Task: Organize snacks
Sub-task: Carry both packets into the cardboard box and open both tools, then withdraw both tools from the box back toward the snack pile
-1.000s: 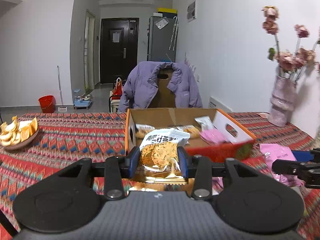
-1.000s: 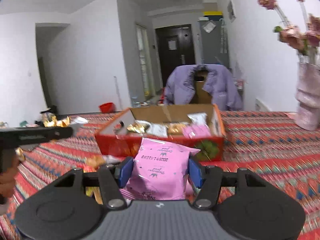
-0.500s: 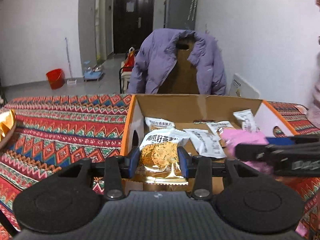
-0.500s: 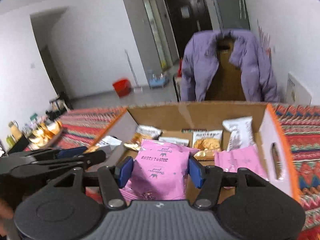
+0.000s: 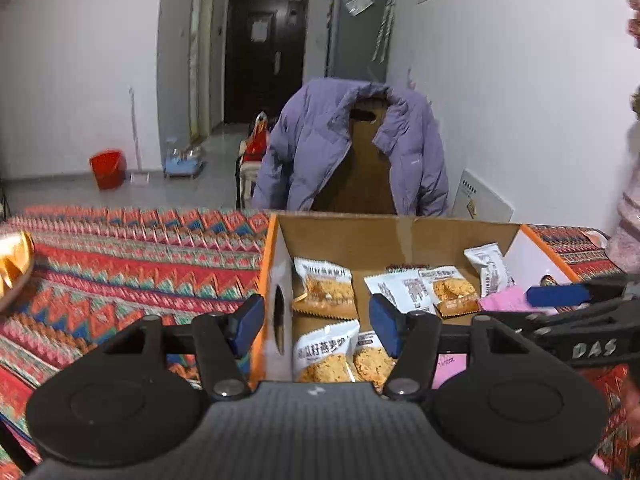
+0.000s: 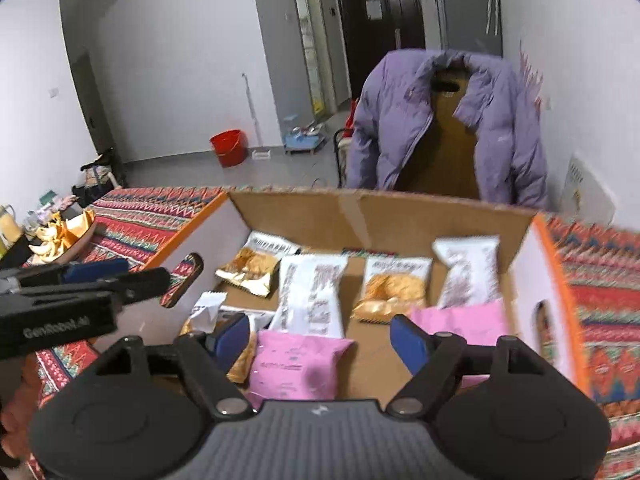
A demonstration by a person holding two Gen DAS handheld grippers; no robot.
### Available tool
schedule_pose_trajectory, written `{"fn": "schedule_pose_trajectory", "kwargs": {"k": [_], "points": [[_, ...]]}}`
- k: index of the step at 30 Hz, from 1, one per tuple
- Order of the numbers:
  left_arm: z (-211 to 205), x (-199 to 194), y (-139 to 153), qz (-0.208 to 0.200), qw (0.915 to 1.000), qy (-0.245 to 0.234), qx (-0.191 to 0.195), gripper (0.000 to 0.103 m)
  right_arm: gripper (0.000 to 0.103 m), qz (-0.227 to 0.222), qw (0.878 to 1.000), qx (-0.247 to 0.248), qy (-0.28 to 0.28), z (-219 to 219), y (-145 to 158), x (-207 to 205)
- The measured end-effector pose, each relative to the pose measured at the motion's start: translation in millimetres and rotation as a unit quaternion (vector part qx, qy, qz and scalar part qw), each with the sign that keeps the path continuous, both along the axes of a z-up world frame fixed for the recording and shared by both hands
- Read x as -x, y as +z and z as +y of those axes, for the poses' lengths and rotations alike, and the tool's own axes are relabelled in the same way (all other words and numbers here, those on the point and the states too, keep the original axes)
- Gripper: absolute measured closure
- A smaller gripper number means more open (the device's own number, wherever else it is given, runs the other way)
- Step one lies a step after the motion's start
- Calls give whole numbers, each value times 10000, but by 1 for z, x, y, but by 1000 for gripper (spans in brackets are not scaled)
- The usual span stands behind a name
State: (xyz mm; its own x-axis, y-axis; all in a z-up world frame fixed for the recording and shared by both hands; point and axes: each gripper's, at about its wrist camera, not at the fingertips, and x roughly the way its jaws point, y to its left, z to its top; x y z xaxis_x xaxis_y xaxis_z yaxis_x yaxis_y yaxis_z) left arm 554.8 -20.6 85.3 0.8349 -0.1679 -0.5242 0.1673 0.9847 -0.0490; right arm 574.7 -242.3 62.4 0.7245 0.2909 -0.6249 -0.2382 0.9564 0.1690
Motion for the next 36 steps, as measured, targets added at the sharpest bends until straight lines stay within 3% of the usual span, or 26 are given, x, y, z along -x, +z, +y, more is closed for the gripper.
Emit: {"fn": "schedule_pose_trajectory", "kwargs": {"k": [7,13,19,22,26,29,36], "points": [[16,52,26,-266,9994,-209,-69,31,16,-338,9991,227,-147,-24,29,52],[33,117,38,-591,9981,-82,-172,19,7,-752,9969,169,-183,-39,41,127],[49,201,28,-845,9964,88,-4,15,0,-1013,9945,-269,91,-42,41,210],[53,237,21,-840,9964,-4,65,13,0,-1234,9921,-165,164,-31,36,248],[54,277,17,-867,9961,-136,-130,12,0,-1504,9885,154,65,-19,27,290],[57,303,17,-1034,9941,-133,-287,10,0,-1448,9894,122,-79,-15,18,315],[58,334,8,-1011,9941,-348,-197,8,0,-1186,9927,81,-224,-12,-3,352]]}}
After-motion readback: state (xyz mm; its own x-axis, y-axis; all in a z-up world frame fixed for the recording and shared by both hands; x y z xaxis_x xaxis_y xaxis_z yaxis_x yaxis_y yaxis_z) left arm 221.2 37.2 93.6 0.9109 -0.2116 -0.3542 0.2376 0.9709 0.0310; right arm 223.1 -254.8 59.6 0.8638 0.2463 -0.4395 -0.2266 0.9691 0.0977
